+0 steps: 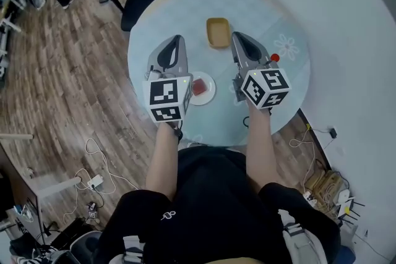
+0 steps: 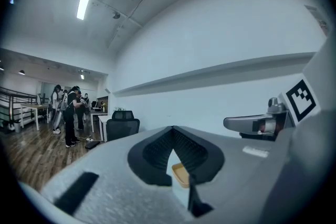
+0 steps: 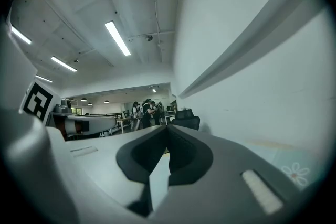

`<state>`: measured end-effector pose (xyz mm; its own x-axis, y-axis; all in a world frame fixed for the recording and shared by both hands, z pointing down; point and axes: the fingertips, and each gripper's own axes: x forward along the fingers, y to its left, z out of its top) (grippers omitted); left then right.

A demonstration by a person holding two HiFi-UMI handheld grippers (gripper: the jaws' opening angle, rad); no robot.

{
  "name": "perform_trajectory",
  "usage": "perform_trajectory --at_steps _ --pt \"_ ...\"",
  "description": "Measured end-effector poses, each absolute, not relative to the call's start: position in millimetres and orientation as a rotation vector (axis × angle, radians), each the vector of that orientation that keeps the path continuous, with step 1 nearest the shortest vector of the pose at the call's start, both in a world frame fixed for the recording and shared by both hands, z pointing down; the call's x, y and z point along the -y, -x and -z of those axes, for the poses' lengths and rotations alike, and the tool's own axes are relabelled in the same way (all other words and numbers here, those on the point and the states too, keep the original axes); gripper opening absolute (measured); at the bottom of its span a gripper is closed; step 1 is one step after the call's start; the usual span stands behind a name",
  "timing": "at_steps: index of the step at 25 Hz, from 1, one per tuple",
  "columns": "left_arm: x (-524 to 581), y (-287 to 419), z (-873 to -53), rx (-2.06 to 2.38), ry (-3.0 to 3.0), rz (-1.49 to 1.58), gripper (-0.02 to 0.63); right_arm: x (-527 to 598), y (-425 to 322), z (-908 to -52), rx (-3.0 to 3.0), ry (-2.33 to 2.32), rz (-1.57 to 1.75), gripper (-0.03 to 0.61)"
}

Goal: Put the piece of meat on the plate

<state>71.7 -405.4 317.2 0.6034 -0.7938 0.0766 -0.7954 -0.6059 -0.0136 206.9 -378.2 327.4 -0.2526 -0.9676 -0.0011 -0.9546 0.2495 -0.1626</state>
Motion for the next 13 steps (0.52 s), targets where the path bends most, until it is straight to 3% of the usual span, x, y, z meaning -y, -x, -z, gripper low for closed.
perform_trajectory --at_steps 13 --pt "407.6 -59.4 -305.8 1.459 -2.781 -0.104 -0.003 391.8 -196.0 -322.1 -2.450 1.783 0.195 0.009"
